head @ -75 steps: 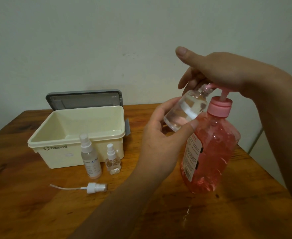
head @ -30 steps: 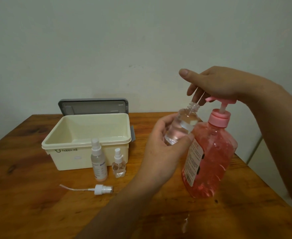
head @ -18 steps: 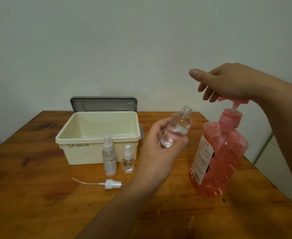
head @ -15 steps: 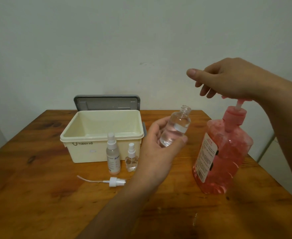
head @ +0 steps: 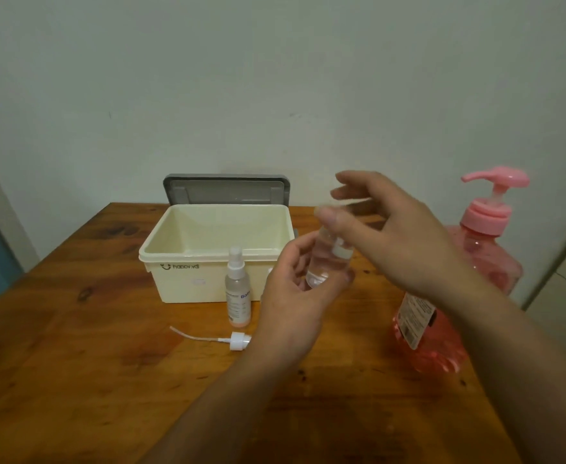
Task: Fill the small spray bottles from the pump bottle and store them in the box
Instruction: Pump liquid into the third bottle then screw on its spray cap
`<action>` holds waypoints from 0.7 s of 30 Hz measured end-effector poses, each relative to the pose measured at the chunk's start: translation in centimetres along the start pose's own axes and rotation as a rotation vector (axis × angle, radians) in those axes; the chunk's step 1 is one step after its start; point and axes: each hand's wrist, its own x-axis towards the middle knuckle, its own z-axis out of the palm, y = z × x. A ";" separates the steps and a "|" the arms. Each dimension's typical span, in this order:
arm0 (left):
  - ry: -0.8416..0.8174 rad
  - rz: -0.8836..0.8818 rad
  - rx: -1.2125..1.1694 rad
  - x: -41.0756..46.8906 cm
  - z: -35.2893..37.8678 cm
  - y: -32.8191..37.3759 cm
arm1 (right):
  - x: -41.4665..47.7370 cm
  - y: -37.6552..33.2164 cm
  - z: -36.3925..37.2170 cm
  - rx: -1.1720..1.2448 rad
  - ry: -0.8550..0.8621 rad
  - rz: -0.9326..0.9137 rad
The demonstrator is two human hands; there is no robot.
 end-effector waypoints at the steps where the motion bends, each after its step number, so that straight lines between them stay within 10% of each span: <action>1: -0.001 0.002 -0.005 0.0 -0.2 0.0 | -0.4 0.6 0.6 0.029 0.004 0.010; 21: 0.035 -0.064 0.075 -1.4 -2.5 -2.9 | -3.8 4.3 5.8 0.373 -0.066 0.062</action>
